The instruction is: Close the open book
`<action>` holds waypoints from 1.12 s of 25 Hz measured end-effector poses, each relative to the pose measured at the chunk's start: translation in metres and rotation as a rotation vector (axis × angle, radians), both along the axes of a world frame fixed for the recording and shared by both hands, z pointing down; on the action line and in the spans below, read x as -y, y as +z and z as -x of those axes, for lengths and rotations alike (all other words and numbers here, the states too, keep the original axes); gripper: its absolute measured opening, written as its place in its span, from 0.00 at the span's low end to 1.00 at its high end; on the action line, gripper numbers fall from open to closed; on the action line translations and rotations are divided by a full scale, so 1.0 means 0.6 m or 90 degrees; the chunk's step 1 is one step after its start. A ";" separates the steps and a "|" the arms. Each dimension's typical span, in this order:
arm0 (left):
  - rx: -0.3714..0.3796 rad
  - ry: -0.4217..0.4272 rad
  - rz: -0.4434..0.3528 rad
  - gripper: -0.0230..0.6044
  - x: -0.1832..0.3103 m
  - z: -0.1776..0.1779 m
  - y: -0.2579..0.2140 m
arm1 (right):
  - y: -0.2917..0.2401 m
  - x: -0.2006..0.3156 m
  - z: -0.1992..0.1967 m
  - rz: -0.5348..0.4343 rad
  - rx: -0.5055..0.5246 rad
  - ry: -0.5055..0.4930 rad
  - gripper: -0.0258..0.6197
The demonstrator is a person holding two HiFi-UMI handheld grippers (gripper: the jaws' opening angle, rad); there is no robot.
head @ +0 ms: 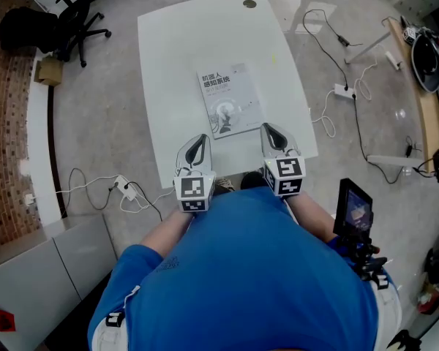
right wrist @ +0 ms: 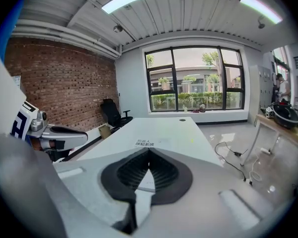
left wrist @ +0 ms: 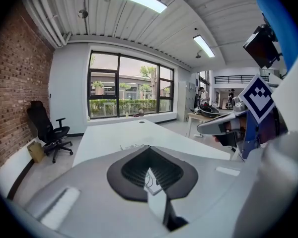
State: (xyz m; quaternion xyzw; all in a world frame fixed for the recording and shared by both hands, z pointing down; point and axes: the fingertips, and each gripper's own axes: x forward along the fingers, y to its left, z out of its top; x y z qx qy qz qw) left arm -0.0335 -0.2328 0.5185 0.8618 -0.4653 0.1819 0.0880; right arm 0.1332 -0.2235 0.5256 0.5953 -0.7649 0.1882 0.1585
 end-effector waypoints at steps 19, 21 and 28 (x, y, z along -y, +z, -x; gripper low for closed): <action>0.075 -0.071 0.108 0.04 0.044 0.004 0.127 | 0.150 0.089 -0.048 0.135 0.010 -0.046 0.05; 0.081 -0.070 0.123 0.04 0.047 0.001 0.146 | 0.168 0.100 -0.049 0.152 0.015 -0.052 0.05; 0.102 -0.072 0.169 0.04 0.061 0.000 0.203 | 0.211 0.142 -0.036 0.203 0.037 -0.085 0.15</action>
